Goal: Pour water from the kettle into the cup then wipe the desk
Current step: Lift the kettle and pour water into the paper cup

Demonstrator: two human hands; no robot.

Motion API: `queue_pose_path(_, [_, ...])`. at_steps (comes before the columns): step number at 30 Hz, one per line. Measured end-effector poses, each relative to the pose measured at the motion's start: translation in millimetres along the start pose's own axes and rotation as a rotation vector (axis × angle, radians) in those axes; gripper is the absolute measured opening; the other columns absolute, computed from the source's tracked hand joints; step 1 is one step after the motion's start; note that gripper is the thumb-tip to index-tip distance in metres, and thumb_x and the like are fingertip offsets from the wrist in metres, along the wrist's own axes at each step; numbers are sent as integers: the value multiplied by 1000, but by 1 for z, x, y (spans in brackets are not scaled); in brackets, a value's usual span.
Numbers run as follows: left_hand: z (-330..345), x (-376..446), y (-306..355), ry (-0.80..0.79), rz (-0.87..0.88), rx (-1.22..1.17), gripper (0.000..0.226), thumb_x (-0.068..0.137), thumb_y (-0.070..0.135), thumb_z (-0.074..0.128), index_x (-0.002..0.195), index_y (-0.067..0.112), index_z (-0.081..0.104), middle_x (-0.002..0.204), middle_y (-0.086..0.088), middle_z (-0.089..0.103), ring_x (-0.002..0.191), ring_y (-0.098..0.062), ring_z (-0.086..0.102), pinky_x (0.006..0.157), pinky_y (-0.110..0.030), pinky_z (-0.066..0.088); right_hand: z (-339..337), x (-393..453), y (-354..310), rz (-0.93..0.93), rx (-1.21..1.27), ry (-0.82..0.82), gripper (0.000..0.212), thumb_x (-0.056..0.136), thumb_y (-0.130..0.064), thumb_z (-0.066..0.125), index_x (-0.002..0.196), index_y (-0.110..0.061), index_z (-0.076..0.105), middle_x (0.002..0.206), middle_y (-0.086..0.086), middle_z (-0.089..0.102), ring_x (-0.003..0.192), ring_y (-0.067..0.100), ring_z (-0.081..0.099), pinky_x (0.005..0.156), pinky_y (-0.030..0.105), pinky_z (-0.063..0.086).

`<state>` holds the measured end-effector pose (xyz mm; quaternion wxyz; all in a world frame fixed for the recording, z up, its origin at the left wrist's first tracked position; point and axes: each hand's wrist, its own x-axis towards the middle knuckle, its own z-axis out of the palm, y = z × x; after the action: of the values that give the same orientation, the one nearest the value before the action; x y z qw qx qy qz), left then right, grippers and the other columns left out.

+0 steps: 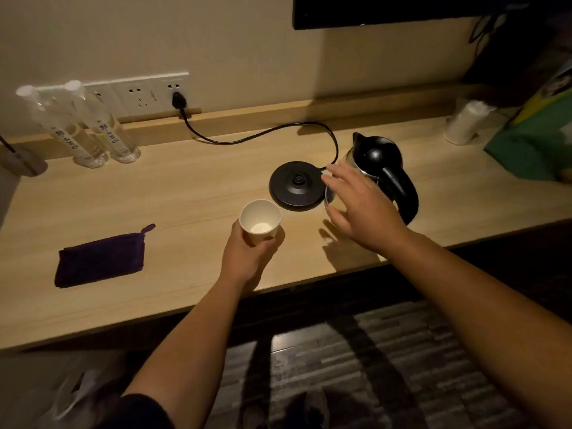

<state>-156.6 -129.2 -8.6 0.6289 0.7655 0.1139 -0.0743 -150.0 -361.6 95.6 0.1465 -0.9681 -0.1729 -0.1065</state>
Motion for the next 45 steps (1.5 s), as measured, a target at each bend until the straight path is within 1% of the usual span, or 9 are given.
queue_pose_path(5, [0,4,-6,-1,-16,19,72,76,15,79,133,27,38,109,15,52,94,-1,51,58,-4,42,-28,-23,41,325,-79,225,58,84,-25,65,136,-13,43,148,11,37,140,28,23,114,46,18])
queue_pose_path(9, [-2,7,-10,-7,-4,91,73,76,23,79,135,30,36,118,9,51,102,-12,51,77,-22,42,-22,-40,56,717,310,233,70,79,-38,72,137,-20,36,128,1,47,109,15,51,84,29,47])
queue_pose_path(12, [-3,8,-11,-8,2,97,74,76,22,79,136,29,35,119,8,51,105,-15,50,74,-21,40,-9,-42,57,828,591,212,48,77,-42,73,113,-28,45,97,-16,54,88,4,58,61,14,41])
queue_pose_path(15, [-3,6,-8,-10,4,93,72,77,18,78,134,29,36,118,8,52,100,-11,52,72,-17,42,-1,-40,55,848,719,280,36,79,-38,72,103,-27,48,95,-13,57,86,5,59,61,17,42])
queue_pose_path(19, [2,1,-3,-3,-1,75,67,77,14,78,130,29,38,107,14,53,89,1,51,57,-5,42,-8,-45,53,804,734,331,31,79,-39,70,102,-33,49,97,-11,58,86,3,60,62,20,45])
queue_pose_path(25, [-4,1,-2,-2,-7,128,71,77,23,78,135,28,36,113,11,52,95,-6,51,63,-8,39,-43,-38,47,593,706,220,30,75,-40,74,88,-52,50,97,-13,58,84,-3,58,64,23,46])
queue_pose_path(30, [-5,2,-2,-13,-15,162,75,76,27,77,138,28,34,120,9,51,106,-12,49,77,-19,39,-61,-15,35,467,613,53,29,70,-36,79,85,-43,55,91,-14,60,80,-2,58,58,17,43])
queue_pose_path(34, [-6,-1,-1,-31,-17,131,74,75,29,78,136,30,35,118,11,51,102,-9,50,63,-9,40,-67,2,20,349,540,-81,36,66,-32,82,85,-46,54,92,-18,58,84,-2,54,64,17,40])
queue_pose_path(45, [-4,-1,-2,-6,-15,70,82,55,56,72,128,39,40,112,13,55,101,-11,53,72,-18,42,-81,32,-7,163,339,-330,39,64,-39,81,98,-41,63,91,-18,65,85,2,59,67,24,48])
